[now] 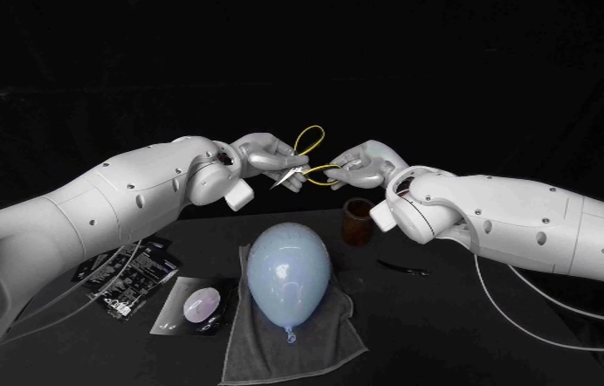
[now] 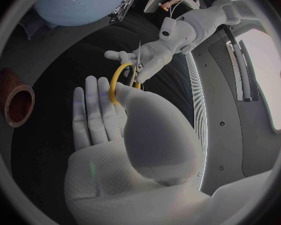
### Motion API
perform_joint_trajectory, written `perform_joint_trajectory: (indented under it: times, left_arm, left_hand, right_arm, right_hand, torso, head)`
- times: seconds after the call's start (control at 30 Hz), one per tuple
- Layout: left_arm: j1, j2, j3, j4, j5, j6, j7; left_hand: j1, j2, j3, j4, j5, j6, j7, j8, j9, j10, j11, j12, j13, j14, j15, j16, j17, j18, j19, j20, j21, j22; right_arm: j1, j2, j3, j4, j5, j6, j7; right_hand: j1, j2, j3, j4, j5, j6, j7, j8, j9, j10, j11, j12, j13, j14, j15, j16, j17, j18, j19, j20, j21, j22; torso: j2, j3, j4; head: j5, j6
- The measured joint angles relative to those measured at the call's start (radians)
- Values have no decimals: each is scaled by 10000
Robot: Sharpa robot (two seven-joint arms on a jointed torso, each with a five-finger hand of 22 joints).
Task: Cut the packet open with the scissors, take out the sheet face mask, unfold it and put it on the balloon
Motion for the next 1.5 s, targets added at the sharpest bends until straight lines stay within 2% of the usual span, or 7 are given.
perform_joint_trajectory:
  times: [0.27,0.6,0.73,1.03,1.13,1.33,1.5]
  left_arm:
    - [-4,-28,-4,60,-429,-220,111]
    - [-4,5,-4,37,-925,-518,349]
    - [-4,20,-3,-3,-1020,-656,473]
    - [-4,40,-1,-43,-1030,-816,635]
    - [-3,50,0,-60,-1036,-815,658]
    - [-3,154,-3,-99,-1182,-763,658]
    - [-22,251,-30,-166,-1312,-742,643]
  left_hand:
    - [-24,-1201,220,-926,49,-817,276,-447,-78,-1274,411,-30,-22,-1336,488,-863,-324,-3,-921,103,-553,-29]
    - [-584,-2116,-925,-660,49,-1383,145,-859,-245,-2422,787,-26,-21,-2501,933,-1608,-716,-774,-3700,96,-1004,-161]
    - [-799,-1916,-1323,-302,49,-1417,180,-915,-260,-2530,824,-26,-14,-2557,990,-1649,-794,-773,-3973,89,-1004,-171]
    - [-1225,-88,-1121,81,49,-1524,145,-1047,-341,-2828,909,44,-4,-2664,1028,-1696,-934,-773,-4202,105,-1003,-170]
    - [-141,581,28,-553,49,-1159,151,-866,-267,-2436,676,267,36,-2520,884,-1696,-955,-773,-4202,105,-1004,-171]
    - [74,202,1102,-622,47,-663,288,-606,-151,-1857,516,378,14,-2101,720,-1499,-965,-775,-3752,89,-935,-116]
    - [-325,-934,557,-514,48,-861,277,-646,-151,-2018,675,162,-21,-2102,721,-1499,-1028,-774,-3753,89,-935,-116]
  right_arm:
    - [57,6,29,-30,-320,-444,22]
    - [197,304,54,-525,-1112,-634,-571]
    - [219,432,53,-730,-1618,-653,-937]
    - [248,578,58,-895,-2690,-737,-1573]
    - [250,593,63,-895,-2897,-778,-1697]
    - [275,632,83,-864,-3173,-880,-1884]
    - [368,649,103,-883,-3335,-966,-1970]
  right_hand:
    - [-631,128,827,-1099,-3,-50,-51,112,233,238,-70,-54,43,210,-37,-49,140,-4,-91,-88,653,585]
    - [-1124,294,1004,-1621,-27,-94,-90,175,238,376,-67,-95,70,398,-125,-115,283,-14,-349,-222,1678,1513]
    - [-1237,313,1147,-1788,9,-101,-91,176,396,433,-122,-100,87,493,-186,-116,335,-18,-460,-263,2016,1823]
    - [-1434,276,1250,-1969,20,-122,-97,173,526,503,-124,-117,88,563,-181,-116,400,-82,-653,-277,2396,2234]
    - [-1434,276,1259,-1979,20,-125,-96,165,529,505,-126,-118,90,563,-181,-116,402,-83,-695,-307,2421,2269]
    - [-1485,226,1288,-2008,20,-148,-104,147,687,518,-139,-128,102,585,-202,-116,422,-87,-725,-277,2510,2343]
    - [-1492,234,1289,-2009,20,-157,-98,133,817,537,-158,-134,102,601,-217,-116,422,-91,-761,-313,2511,2384]
  torso:
    - [2,-1,-2]
    - [5,3,2]
    - [10,5,4]
    - [10,9,1]
    - [5,9,-1]
    - [2,9,-5]
    - [3,9,-12]
  head:
    - [-14,8]
    - [-34,-2]
    - [-35,-9]
    - [-41,-36]
    - [-55,-36]
    - [-86,-16]
    - [-115,-7]
